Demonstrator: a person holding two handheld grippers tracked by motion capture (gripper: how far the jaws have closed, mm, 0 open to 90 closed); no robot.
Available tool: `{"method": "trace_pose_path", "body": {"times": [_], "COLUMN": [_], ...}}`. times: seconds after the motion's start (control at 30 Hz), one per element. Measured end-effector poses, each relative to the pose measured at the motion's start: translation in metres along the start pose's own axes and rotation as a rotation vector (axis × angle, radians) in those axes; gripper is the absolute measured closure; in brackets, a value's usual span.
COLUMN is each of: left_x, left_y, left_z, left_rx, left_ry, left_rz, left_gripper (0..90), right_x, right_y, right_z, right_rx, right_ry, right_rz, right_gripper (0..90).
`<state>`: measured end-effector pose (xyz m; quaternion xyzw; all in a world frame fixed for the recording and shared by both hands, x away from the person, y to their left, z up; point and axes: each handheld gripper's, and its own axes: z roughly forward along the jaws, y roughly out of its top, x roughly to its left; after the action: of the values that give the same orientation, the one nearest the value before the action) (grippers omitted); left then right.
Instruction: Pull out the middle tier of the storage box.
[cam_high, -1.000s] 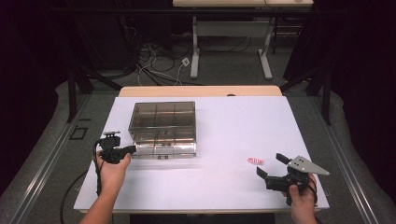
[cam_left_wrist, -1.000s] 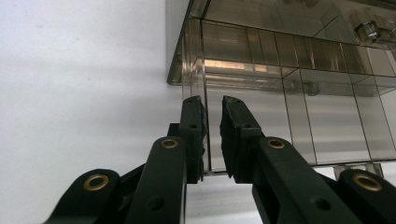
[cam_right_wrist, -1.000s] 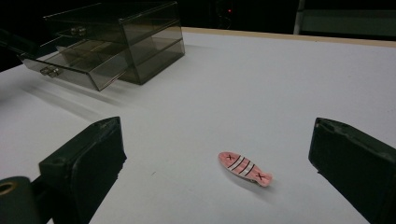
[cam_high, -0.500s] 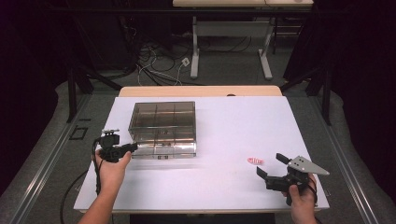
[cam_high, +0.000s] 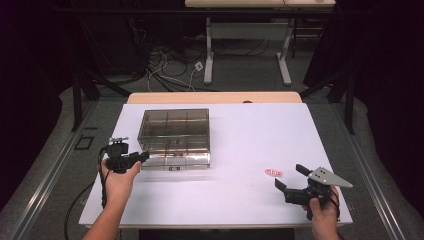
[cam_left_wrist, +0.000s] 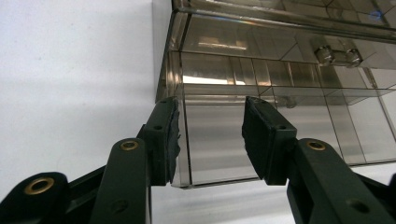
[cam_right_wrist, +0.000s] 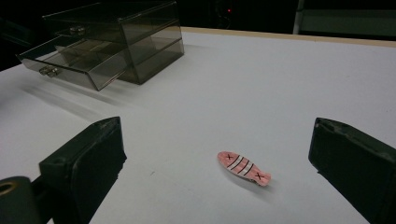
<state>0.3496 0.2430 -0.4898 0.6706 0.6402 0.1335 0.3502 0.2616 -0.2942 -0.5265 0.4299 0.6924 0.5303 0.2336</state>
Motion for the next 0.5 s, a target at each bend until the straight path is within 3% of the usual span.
{"method": "trace_pose_path", "body": {"times": [0.1,0.3,0.5], "left_x": [-0.001,-0.007,-0.013], "left_y": [0.001,0.001,0.001], "left_z": [-0.002,-0.005,-0.008], "left_rx": [-0.017,-0.046,-0.065], "left_ry": [0.001,0.043,0.025], "left_rz": [0.028,0.09,0.112], "left_gripper": [54.5,47.3,42.2], "right_x": [0.0,-0.001,0.0], "right_y": [0.0,0.0,0.0], "right_z": [0.0,0.0,0.001], "right_rx": [0.0,-0.001,-0.003], "right_ry": [-0.001,-0.001,0.0], "right_rz": [-0.002,-0.008,-0.002], "right_gripper": [2.9,3.0,3.0]}}
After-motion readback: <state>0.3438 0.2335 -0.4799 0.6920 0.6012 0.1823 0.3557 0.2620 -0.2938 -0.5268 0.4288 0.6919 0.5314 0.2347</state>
